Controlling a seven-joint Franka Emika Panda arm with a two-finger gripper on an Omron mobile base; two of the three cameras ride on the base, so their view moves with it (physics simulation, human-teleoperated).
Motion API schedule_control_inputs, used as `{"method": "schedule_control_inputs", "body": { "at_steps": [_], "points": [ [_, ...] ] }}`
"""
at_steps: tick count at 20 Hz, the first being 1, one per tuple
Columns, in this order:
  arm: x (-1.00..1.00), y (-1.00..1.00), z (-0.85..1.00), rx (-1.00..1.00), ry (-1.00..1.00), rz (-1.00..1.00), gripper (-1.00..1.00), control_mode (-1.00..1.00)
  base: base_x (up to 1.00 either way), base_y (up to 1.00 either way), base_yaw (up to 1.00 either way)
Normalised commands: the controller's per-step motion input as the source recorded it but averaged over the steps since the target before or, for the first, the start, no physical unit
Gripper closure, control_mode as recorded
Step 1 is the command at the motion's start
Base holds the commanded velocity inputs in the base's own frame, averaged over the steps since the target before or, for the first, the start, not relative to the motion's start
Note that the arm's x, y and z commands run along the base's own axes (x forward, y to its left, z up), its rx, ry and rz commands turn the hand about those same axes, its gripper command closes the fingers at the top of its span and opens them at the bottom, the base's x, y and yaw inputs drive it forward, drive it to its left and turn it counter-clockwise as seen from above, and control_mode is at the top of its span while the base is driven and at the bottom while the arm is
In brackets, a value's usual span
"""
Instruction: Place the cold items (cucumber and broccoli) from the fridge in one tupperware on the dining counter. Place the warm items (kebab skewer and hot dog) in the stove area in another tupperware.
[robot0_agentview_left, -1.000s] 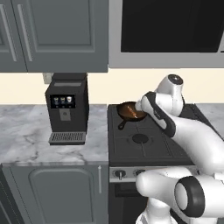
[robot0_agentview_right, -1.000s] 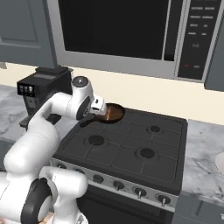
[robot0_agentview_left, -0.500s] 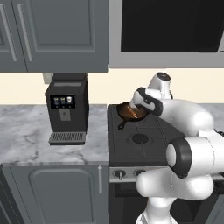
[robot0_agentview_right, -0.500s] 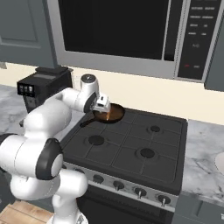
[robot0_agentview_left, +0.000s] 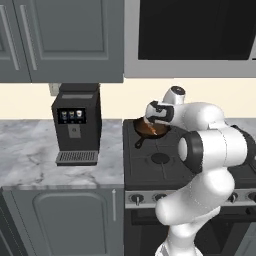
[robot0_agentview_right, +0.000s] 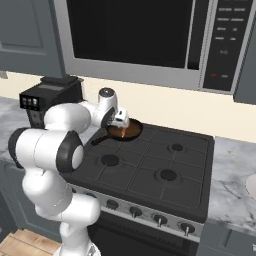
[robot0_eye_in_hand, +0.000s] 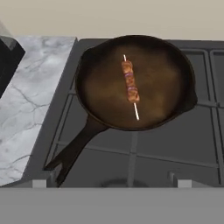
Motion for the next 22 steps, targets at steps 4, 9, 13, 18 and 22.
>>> {"method": "schedule_control_inputs", "body": {
  "at_steps": [4, 9, 13, 18, 22],
  "points": [
    [0.55, 0.0, -0.28, 0.0, 0.0, 0.0, -1.0, -1.0, 0.0, 0.0, 0.0],
    [0.34, 0.0, -0.37, 0.0, 0.0, 0.0, -1.0, -1.0, 0.0, 0.0, 0.0],
    [0.31, 0.0, -0.28, 0.0, 0.0, 0.0, -1.0, -1.0, 0.0, 0.0, 0.0],
    [0.23, -0.03, -0.2, 0.0, 0.0, 0.0, -1.0, -1.0, 0.0, 0.0, 0.0],
    [0.22, -0.02, -0.15, 0.0, 0.0, 0.0, -1.0, -1.0, 0.0, 0.0, 0.0]
  ]
}}
